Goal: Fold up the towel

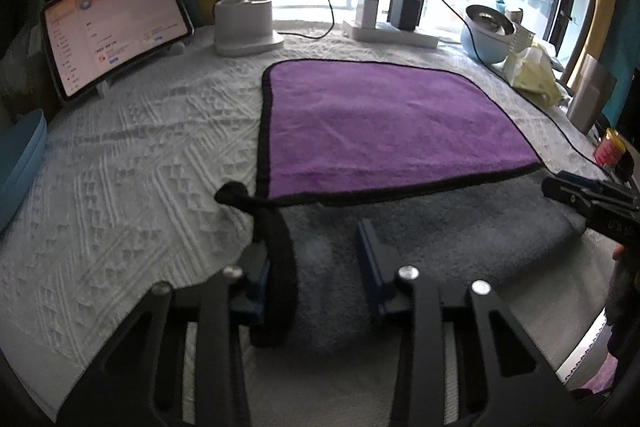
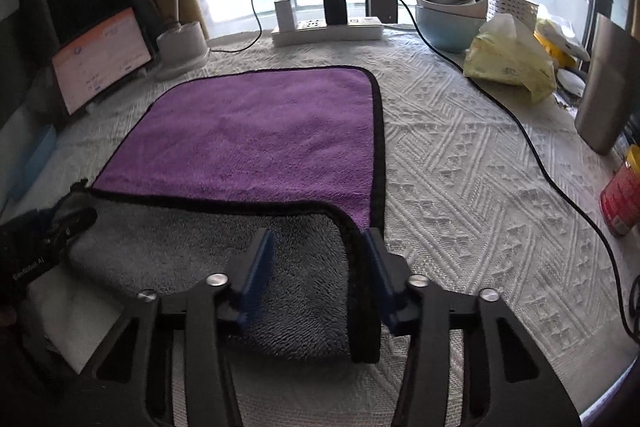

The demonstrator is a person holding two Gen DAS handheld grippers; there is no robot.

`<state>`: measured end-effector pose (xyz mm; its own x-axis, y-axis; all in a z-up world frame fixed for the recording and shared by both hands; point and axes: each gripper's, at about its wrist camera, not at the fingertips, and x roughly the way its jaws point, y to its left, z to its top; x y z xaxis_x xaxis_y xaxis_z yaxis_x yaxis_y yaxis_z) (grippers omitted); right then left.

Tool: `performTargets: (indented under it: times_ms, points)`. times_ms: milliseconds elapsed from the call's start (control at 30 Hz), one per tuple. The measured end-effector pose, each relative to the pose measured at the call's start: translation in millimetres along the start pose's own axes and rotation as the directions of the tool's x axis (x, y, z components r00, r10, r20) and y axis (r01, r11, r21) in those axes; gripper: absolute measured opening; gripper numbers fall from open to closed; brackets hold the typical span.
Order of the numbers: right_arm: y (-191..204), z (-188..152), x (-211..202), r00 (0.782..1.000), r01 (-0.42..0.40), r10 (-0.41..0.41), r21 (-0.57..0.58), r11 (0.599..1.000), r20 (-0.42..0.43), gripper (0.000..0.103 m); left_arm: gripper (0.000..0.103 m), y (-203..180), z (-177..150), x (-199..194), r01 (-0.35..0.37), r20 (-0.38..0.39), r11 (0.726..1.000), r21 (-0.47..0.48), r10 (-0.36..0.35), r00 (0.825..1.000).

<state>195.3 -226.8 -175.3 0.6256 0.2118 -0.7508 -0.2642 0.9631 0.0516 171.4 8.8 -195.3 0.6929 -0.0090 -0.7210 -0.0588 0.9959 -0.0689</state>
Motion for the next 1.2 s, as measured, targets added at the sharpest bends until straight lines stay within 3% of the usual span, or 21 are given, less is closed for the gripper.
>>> performTargets:
  times_ms: [100, 300, 533, 700, 1200]
  points:
    - [-0.5, -1.1, 0.3, 1.0, 0.014, -0.014, -0.01, 1.0, 0.001, 0.023, 0.033, -3.4, -1.4, -3.4, -0.02, 0.02, 0.999, 0.027, 0.02, 1.0]
    - [5.4, -4.6, -2.3, 1.0, 0.021, -0.02, -0.053, 0.998, 0.018, 0.015, 0.021, -4.4, -1.8, -11.2, -0.024, 0.055, 0.999, 0.045, 0.021, 0.998]
    - [7.9, -3.0, -14.0, 0.998, 0.005, -0.001, -0.06, 0.998, 0.065, 0.012, 0.013, -6.0, -2.7, -16.4, -0.039, 0.077, 0.998, 0.059, 0.034, 0.996]
    - [9.2, 2.7, -25.4, 0.994, -0.022, 0.028, -0.059, 0.998, 0.103, 0.012, 0.006, -1.8, 0.4, -19.5, -0.003, 0.082, 0.999, 0.038, 0.0, 0.997]
    - [10.7, 30.1, -45.5, 0.982, -0.05, 0.06, -0.057, 0.997, 0.178, 0.012, 0.005, 1.3, 34.8, -38.0, 0.001, 0.144, 1.0, 0.026, -0.005, 0.99]
